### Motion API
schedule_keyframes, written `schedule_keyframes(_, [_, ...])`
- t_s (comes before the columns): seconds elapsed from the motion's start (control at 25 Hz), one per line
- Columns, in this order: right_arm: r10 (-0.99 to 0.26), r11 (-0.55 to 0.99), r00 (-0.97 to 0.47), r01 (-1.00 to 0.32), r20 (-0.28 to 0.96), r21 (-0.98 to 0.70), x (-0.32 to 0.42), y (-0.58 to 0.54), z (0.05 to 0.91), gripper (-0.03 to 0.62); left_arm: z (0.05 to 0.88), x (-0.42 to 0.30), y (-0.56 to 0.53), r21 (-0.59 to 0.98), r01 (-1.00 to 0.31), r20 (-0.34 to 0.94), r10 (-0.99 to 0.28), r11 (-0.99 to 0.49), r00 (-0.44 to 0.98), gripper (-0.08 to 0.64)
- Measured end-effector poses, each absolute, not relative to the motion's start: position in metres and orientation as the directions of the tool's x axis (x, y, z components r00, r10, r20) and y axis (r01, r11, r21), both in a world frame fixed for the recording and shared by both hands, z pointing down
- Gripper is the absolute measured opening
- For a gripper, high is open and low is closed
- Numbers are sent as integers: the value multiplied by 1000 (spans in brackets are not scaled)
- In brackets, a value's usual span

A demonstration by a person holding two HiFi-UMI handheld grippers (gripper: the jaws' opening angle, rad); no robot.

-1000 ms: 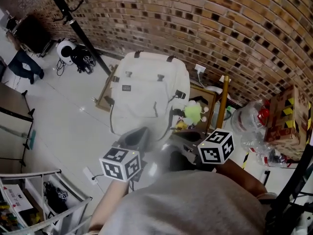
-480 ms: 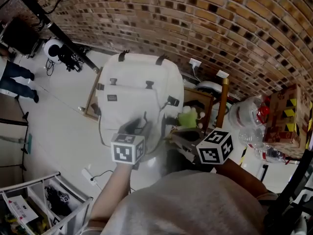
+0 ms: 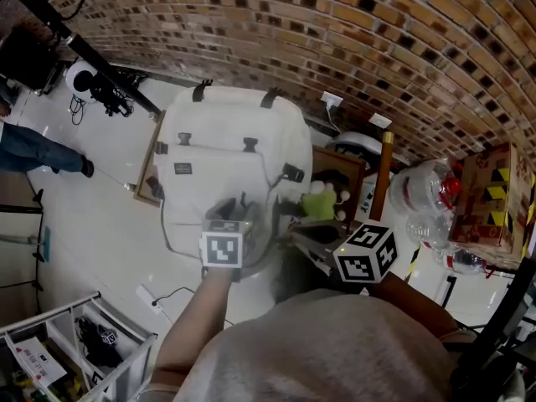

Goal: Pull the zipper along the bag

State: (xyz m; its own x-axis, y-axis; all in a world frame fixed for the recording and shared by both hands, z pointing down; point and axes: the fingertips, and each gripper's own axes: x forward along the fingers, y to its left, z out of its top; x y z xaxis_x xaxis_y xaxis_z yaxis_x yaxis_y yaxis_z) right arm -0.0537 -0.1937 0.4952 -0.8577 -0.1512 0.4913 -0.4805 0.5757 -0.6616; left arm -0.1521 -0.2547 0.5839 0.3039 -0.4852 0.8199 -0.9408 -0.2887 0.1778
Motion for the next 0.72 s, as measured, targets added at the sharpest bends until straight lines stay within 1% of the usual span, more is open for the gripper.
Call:
schedule_keyframes(0.04, [-150, 575, -857, -481, 492, -662, -54, -194, 496, -2, 584, -152, -255, 171, -943, 821, -488, -287, 298, 170])
schedule_keyframes(0.12, [-147, 573, -857, -481, 494, -664, -55, -194, 498, -2, 585, -151, -254, 155, -945, 824, -489, -289, 285, 121])
schedule_keyframes(0.24, [-140, 572, -857, -479, 496, -666, -57, -193, 499, -2, 590, -150, -253, 104, -949, 836, -490, -298, 246, 115])
schedule_keyframes(0.28, [-138, 572, -856, -479, 498, -666, -57, -193, 500, -2, 591, -152, -253, 82, -952, 840, -494, -295, 226, 97])
schedule_keyframes(0.32, [-136, 573, -855, -479, 500, -665, -57, -192, 500, -2, 592, -155, -254, 70, -955, 842, -497, -287, 211, 61])
schedule_keyframes(0.36, [-135, 573, -854, -480, 502, -664, -57, -192, 501, -2, 592, -157, -254, 71, -958, 842, -498, -278, 207, 47])
schedule_keyframes(0.56, [-130, 570, -848, -488, 514, -661, -60, -194, 508, -2, 592, -157, -251, 142, -955, 833, -490, -259, 256, 38])
schedule_keyframes(0.72, [-121, 584, -845, -485, 521, -651, -72, -199, 513, -2, 581, -159, -248, 243, -947, 797, -512, -213, 319, 38])
